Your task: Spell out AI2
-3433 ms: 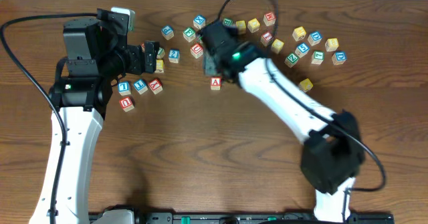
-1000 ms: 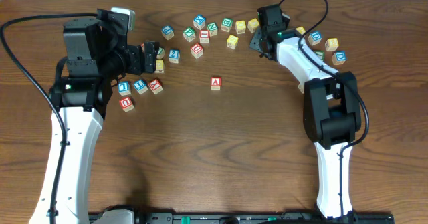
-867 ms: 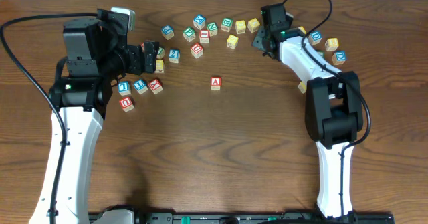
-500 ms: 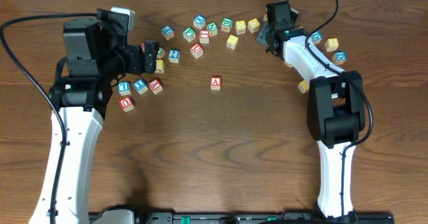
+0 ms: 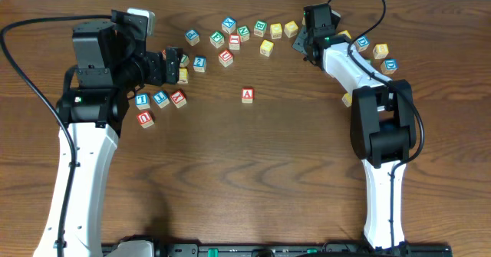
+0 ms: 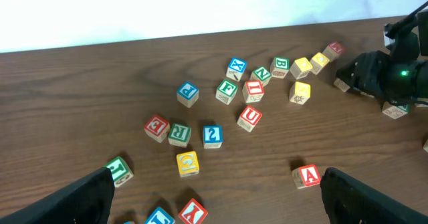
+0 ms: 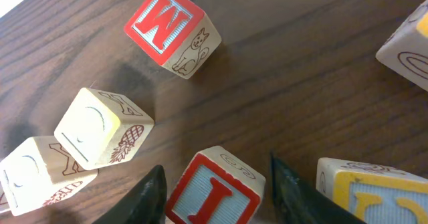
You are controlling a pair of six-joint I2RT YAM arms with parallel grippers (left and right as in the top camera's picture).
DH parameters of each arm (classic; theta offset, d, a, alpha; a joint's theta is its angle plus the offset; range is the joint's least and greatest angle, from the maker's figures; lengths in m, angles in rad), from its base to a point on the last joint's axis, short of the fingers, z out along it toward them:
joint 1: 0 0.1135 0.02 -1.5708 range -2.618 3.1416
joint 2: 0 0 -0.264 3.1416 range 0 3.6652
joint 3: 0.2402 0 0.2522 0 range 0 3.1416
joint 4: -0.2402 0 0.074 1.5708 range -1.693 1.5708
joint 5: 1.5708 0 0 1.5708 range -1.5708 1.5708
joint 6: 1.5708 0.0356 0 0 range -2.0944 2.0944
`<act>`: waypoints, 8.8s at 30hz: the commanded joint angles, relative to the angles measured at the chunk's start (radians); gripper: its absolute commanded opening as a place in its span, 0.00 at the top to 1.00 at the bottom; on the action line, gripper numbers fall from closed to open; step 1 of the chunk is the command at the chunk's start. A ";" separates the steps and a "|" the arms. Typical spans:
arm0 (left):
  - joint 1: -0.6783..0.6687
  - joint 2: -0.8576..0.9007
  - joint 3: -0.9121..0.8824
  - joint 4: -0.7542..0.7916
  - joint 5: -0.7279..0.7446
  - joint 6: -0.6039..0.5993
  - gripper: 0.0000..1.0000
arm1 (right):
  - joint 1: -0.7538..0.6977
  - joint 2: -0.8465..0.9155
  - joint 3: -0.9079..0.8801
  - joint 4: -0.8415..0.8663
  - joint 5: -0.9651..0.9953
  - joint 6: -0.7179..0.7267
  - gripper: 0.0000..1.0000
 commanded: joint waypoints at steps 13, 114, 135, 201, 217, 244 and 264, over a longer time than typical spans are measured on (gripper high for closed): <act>0.000 -0.002 0.026 0.003 0.001 -0.008 0.02 | -0.004 0.013 0.008 0.023 -0.085 -0.179 0.68; 0.000 -0.002 0.026 0.003 0.001 -0.008 0.02 | 0.039 -0.174 -0.040 -0.382 -0.251 -0.672 0.82; 0.000 -0.002 0.026 0.003 0.001 -0.008 0.02 | 0.273 -0.248 -0.114 -0.623 -0.166 -0.306 0.86; 0.000 -0.002 0.026 0.003 0.001 -0.008 0.02 | 0.370 -0.286 -0.249 -0.334 0.035 -0.057 0.60; 0.000 -0.002 0.026 0.003 0.001 -0.008 0.02 | 0.130 -0.564 -0.248 -0.299 0.028 -0.333 0.52; 0.000 -0.002 0.026 0.003 0.001 -0.008 0.02 | -0.205 -0.385 -0.250 -0.260 -0.238 -0.711 0.36; 0.000 -0.002 0.026 0.003 0.001 -0.008 0.02 | -0.238 -0.385 -0.250 -0.258 -0.175 -0.557 0.43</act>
